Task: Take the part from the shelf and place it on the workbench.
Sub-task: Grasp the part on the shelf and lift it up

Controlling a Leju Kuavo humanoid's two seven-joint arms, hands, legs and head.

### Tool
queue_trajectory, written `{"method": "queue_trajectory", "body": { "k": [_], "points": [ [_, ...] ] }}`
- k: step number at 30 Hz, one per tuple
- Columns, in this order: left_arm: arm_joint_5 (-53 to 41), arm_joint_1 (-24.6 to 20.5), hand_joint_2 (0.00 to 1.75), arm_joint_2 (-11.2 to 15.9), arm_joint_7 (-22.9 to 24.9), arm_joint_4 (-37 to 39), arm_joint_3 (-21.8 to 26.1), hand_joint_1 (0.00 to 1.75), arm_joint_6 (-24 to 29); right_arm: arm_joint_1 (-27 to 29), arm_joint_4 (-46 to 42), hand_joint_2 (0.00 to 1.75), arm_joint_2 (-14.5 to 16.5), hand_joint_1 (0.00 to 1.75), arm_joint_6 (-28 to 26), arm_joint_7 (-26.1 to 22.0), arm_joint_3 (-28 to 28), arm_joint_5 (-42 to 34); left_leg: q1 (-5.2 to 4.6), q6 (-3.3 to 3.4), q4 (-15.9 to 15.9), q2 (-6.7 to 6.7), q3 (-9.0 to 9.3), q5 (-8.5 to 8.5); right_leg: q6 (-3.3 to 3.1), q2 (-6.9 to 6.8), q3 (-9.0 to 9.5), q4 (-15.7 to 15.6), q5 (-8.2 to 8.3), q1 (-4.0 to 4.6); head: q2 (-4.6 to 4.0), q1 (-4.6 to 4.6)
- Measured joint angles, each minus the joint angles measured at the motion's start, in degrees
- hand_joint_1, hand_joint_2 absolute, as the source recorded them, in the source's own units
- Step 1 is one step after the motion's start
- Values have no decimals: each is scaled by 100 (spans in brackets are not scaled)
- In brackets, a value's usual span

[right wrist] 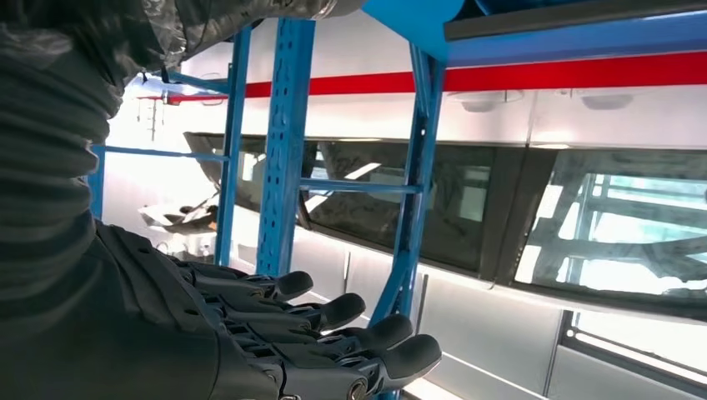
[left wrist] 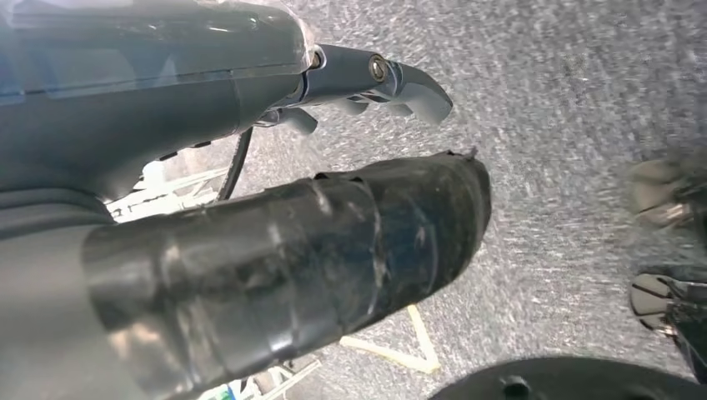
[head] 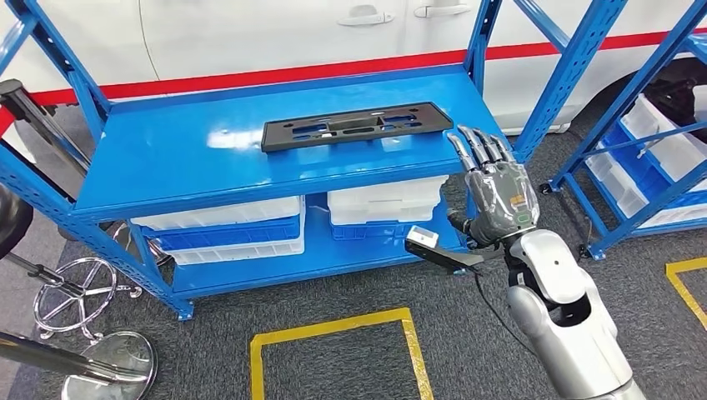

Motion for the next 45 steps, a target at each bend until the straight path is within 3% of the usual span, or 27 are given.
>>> {"method": "queue_trajectory", "body": {
  "k": [1,4,6,9,10,11,12,14,15,16,18,21,22,24,25,26,27,28,30,32,35,37,40,41,42,43,45],
  "points": [
    [25,1,0,0,2,4,-8,0,-2,-10,34,175,50,0,-3,21,20,28,-6,22,-191,-5,72,41,27,1,1,9,-24,8,0,1],
    [95,-25,0,0,26,9,-38,0,-25,-32,136,175,201,0,-7,55,97,91,-14,115,-314,-17,129,-28,102,-5,-6,10,-70,5,0,1],
    [140,-35,0,0,42,9,-74,0,-50,-63,210,175,314,0,-5,58,145,115,-2,190,-362,-15,200,-52,151,-16,-83,222,-192,-11,0,2],
    [193,-39,0,3,51,13,-140,0,-67,-118,365,175,443,0,7,64,218,147,-4,266,-381,-9,283,-114,193,-25,-676,1250,-530,-20,0,4],
    [206,-39,0,5,50,14,-154,0,-68,-122,416,175,477,0,14,67,243,154,-7,273,-380,-14,312,-140,198,-26,-883,1530,-554,-21,0,4],
    [222,-39,0,8,50,15,-163,0,-70,-125,462,175,507,0,25,69,264,157,-9,274,-379,-21,352,-172,196,-26,-1003,1622,-469,-20,0,4],
    [239,-38,0,10,49,15,-175,0,-73,-132,500,175,535,0,38,69,281,159,-11,269,-379,-29,404,-209,184,-26,-1011,1497,-277,-19,0,4],
    [269,-32,0,11,49,15,-209,0,-94,-174,563,175,580,0,65,69,307,160,-12,243,-383,-39,516,-294,128,-32,-786,822,224,-1,0,4],
    [281,-36,0,9,50,15,-231,0,-109,-210,601,175,599,0,78,68,320,160,-19,218,-380,-41,557,-333,94,-37,-659,502,380,22,0,4],
    [295,-39,0,8,51,15,-256,0,-125,-255,645,175,617,0,92,68,333,160,-24,193,-378,-39,574,-364,63,-43,-555,265,425,47,0,4],
    [331,-49,0,6,52,16,-301,0,-143,-328,756,175,657,0,117,76,356,167,-29,140,-397,-30,587,-393,24,-39,-470,101,346,86,0,4],
    [408,-67,0,15,38,17,-378,0,-151,-378,920,175,705,0,132,103,362,176,-32,58,-289,-18,579,-501,-26,-27,-328,-41,304,26,0,2],
    [439,-70,0,18,30,17,-407,0,-151,-394,975,175,715,0,131,110,358,179,-31,36,-50,-19,468,-611,-48,-30,-270,-82,291,5,0,-1],
    [485,-62,0,17,20,17,-454,0,-148,-411,1080,175,722,0,126,119,351,182,-15,5,709,-19,35,-876,-84,-37,-192,-102,233,7,0,-2],
    [499,-59,0,17,16,17,-471,0,-145,-409,1127,175,724,0,125,119,349,183,-8,-12,1045,-18,-195,-940,-89,-36,-154,-99,195,8,0,-2],
    [503,-56,0,17,14,17,-487,0,-142,-404,1167,175,725,0,125,119,349,183,1,-27,1204,-18,-346,-891,-87,-31,-109,-95,153,7,0,-2],
    [507,-50,0,19,14,17,-502,0,-138,-402,1202,175,727,0,124,119,347,183,10,-37,1145,-17,-393,-725,-79,-21,-55,-88,107,2,0,-2],
    [511,-41,0,21,16,18,-518,0,-133,-401,1229,175,729,0,123,119,345,183,21,-42,872,-16,-334,-458,-65,-9,8,-78,55,-3,0,-2],
    [520,-11,0,27,22,20,-548,0,-123,-402,1272,175,740,0,120,120,339,183,26,-32,165,-19,-79,-13,-12,13,103,-49,-62,-3,0,-2],
    [522,-6,0,28,31,22,-573,0,-118,-401,1309,175,751,0,113,121,329,183,7,27,-213,-27,89,37,55,22,122,-28,-136,11,0,0],
    [524,-27,0,28,35,22,-584,0,-115,-397,1337,175,761,0,102,123,302,183,-2,143,-327,-38,183,-64,131,14,151,18,-160,7,0,0],
    [528,-30,0,27,36,22,-592,0,-98,-403,1339,175,768,0,87,124,279,186,12,215,-373,-34,289,-101,178,-2,-4,356,-263,-5,0,2],
    [546,-33,0,15,42,22,-626,0,-31,-359,1359,175,772,0,70,140,251,202,6,282,-390,-34,410,-196,219,-13,-697,1400,-572,-8,0,3],
    [556,-34,0,8,52,22,-643,0,-10,-331,1370,175,772,0,68,147,243,213,1,287,-390,-41,458,-237,219,-13,-894,1592,-576,-8,0,3],
    [570,-35,0,-2,69,22,-661,0,10,-307,1379,175,772,0,67,154,236,225,-4,286,-390,-47,516,-282,207,-13,-996,1583,-464,-5,0,3],
    [589,-37,0,-16,91,22,-680,0,27,-292,1383,175,773,0,66,156,227,239,-8,278,-391,-52,585,-331,182,-14,-991,1359,-231,1,0,3],
    [623,-34,0,-64,132,22,-713,0,59,-278,1387,175,774,0,64,158,205,271,-15,250,-398,-54,725,-430,102,-29,-813,637,304,47,0,3]
  ]
}}
